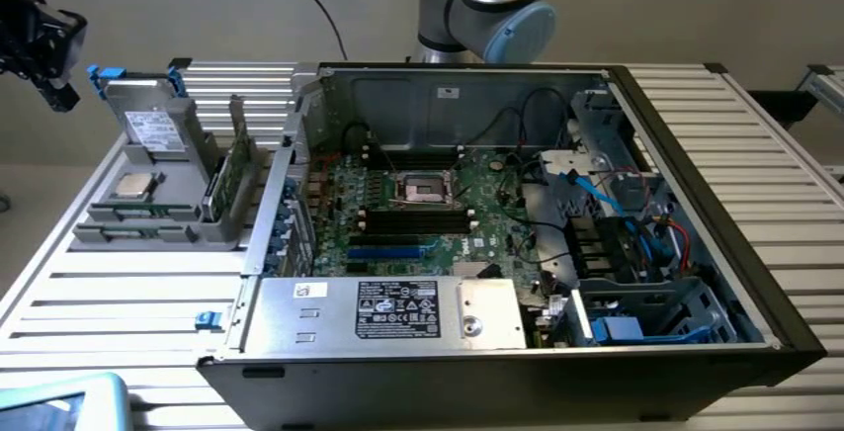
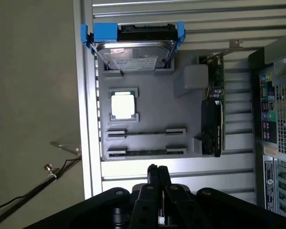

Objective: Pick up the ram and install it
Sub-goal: 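Pick up the ram and move it above insertion slot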

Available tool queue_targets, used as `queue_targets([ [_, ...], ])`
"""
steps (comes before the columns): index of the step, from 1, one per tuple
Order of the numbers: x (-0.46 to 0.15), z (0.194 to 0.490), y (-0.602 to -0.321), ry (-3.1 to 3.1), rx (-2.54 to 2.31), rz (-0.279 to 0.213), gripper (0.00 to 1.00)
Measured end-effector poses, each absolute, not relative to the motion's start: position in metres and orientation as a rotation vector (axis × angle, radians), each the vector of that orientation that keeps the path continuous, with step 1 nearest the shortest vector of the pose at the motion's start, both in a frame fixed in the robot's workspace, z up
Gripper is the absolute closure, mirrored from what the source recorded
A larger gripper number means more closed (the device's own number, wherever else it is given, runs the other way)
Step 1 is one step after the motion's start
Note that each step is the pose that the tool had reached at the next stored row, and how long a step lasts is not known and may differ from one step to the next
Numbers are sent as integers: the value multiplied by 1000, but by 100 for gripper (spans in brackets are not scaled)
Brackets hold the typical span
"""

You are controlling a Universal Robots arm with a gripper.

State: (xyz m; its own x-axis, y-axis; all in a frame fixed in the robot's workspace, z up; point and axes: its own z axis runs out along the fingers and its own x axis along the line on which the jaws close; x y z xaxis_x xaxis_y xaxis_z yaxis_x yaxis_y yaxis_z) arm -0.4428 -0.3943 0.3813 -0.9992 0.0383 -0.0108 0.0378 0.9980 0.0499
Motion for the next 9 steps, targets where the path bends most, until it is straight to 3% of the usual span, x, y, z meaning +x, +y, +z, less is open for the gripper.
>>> queue_targets([
  [9,-443,381,-394,3127,-198,79,89],
])
